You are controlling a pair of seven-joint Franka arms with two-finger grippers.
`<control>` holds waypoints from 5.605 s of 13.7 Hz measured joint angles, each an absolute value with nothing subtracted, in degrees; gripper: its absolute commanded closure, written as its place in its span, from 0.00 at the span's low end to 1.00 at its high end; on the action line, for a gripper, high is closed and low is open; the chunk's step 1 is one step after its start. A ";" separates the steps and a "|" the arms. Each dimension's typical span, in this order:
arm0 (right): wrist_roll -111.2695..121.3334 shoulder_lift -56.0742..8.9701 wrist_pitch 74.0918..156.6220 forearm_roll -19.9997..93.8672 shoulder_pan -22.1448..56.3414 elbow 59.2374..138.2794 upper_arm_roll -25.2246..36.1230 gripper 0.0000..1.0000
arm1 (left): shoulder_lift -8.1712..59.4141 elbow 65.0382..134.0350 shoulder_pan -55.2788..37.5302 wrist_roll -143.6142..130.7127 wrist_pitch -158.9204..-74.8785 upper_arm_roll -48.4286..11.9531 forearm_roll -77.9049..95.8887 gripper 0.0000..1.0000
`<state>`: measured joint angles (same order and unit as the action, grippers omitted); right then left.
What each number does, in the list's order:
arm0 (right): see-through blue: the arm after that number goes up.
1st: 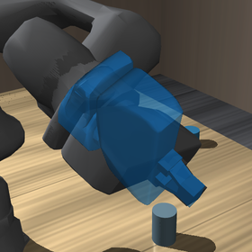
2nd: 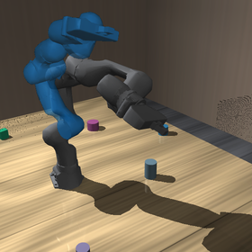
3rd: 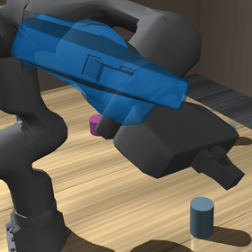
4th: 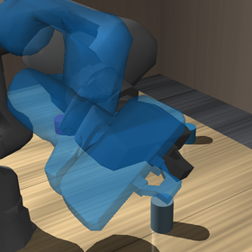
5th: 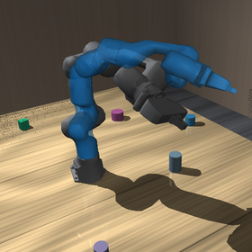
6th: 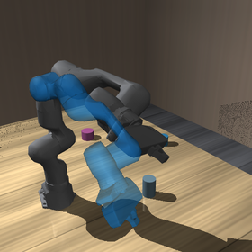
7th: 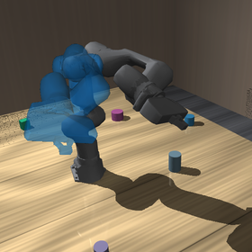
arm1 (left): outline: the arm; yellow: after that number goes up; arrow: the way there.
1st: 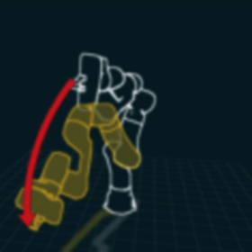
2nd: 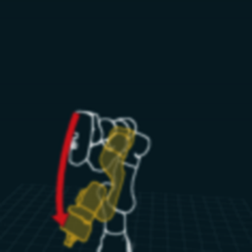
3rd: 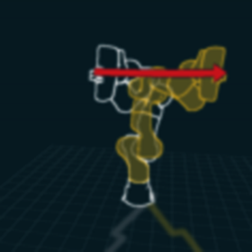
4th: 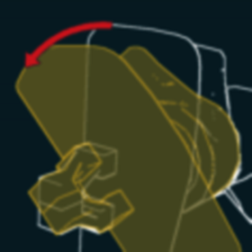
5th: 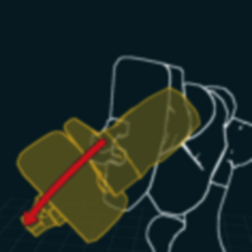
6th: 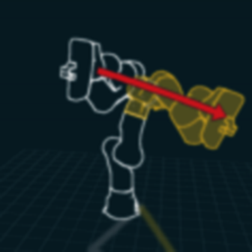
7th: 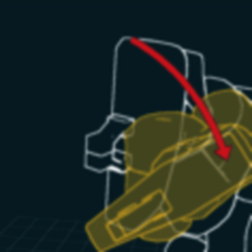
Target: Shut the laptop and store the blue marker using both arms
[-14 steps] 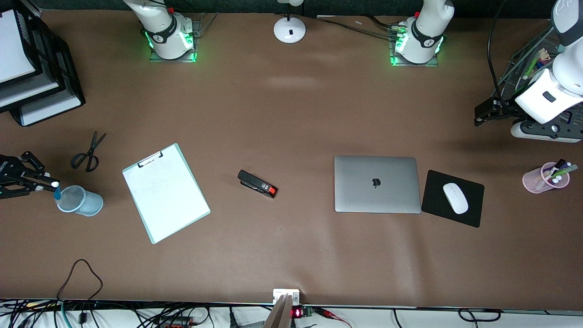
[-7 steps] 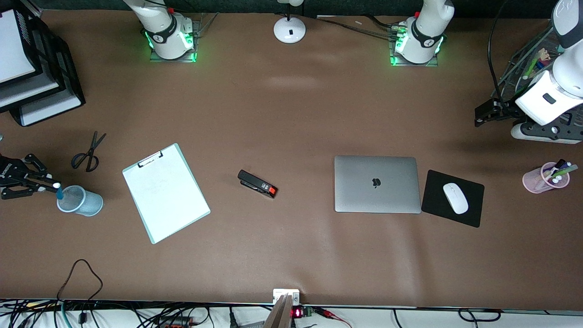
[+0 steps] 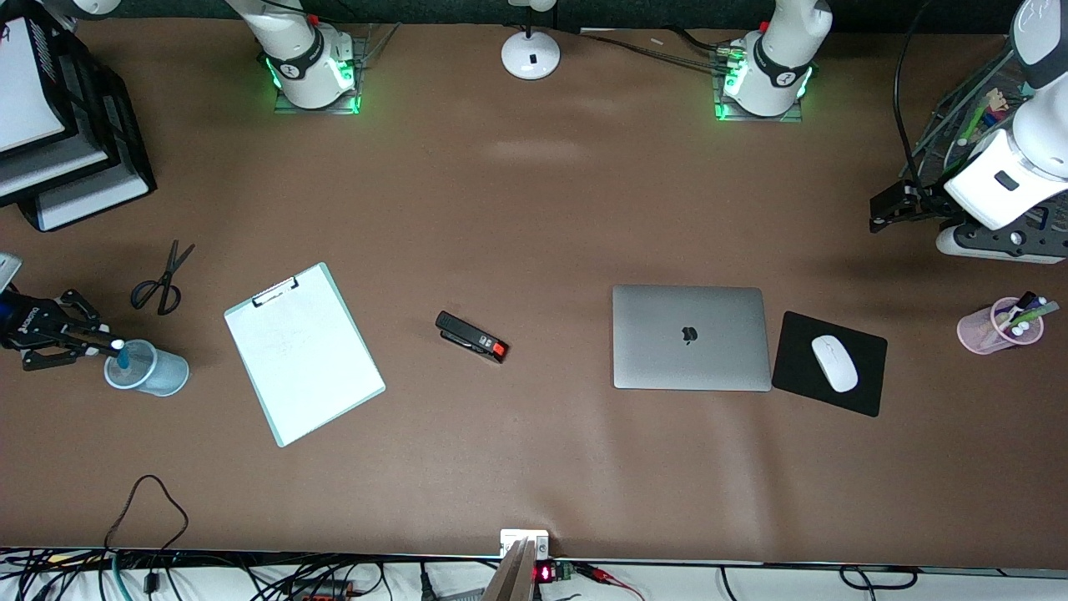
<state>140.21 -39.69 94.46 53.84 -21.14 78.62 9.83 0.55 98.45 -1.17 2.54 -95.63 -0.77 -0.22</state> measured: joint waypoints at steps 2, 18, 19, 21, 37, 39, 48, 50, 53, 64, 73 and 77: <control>140.40 -40.32 94.46 53.84 -21.58 78.60 9.83 1.00 | 0.76 98.16 -1.23 2.54 -95.61 -0.77 -0.22 0.00; 140.53 -44.88 95.28 53.88 -23.09 76.00 9.82 1.00 | 1.33 97.56 -1.47 2.54 -94.96 -0.77 -0.22 0.00; 140.52 -45.63 95.31 53.88 -23.10 75.29 9.82 1.00 | 1.33 97.56 -1.48 2.54 -94.94 -0.77 -0.22 0.00; 140.54 -47.06 95.42 53.88 -23.10 73.95 9.82 1.00 | 1.33 97.55 -1.48 2.54 -94.63 -0.77 -0.22 0.00; 136.11 -49.88 95.53 54.22 -23.89 71.71 9.81 0.00 | 1.33 97.54 -1.48 2.54 -94.04 -0.77 -0.22 0.00; 132.74 -49.68 94.00 54.18 -23.89 71.12 9.82 0.00 | 1.33 97.54 -1.48 2.54 -94.00 -0.77 -0.22 0.00; 112.60 -40.08 89.06 46.24 -21.71 70.18 9.50 0.00 | 1.33 97.52 -1.48 2.54 -93.00 -0.63 -0.22 0.00; 108.03 -37.59 88.43 44.87 -20.27 70.15 9.44 0.00 | 1.33 97.52 -1.48 2.54 -92.90 -0.60 -0.22 0.00; 99.12 -34.42 86.15 42.50 -17.92 70.10 9.37 0.00 | 1.33 97.51 -1.48 2.54 -92.84 -0.58 -0.22 0.00; 80.81 -31.38 85.82 36.39 -10.09 67.96 9.28 0.00 | 1.33 97.51 -1.48 2.54 -92.78 -0.57 -0.22 0.00; 61.79 -29.44 85.83 36.03 -3.25 67.30 9.16 0.00 | 1.33 97.51 -1.48 2.54 -91.91 -0.30 -0.22 0.00; 49.60 -29.35 86.05 35.05 0.60 65.63 9.17 0.00 | 1.33 97.49 -1.48 2.54 -91.90 -0.26 -0.21 0.00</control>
<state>49.60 -29.35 86.05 35.05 0.60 65.63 9.17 1.33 97.49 -1.48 2.54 -91.90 -0.26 -0.21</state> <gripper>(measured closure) 0.000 0.000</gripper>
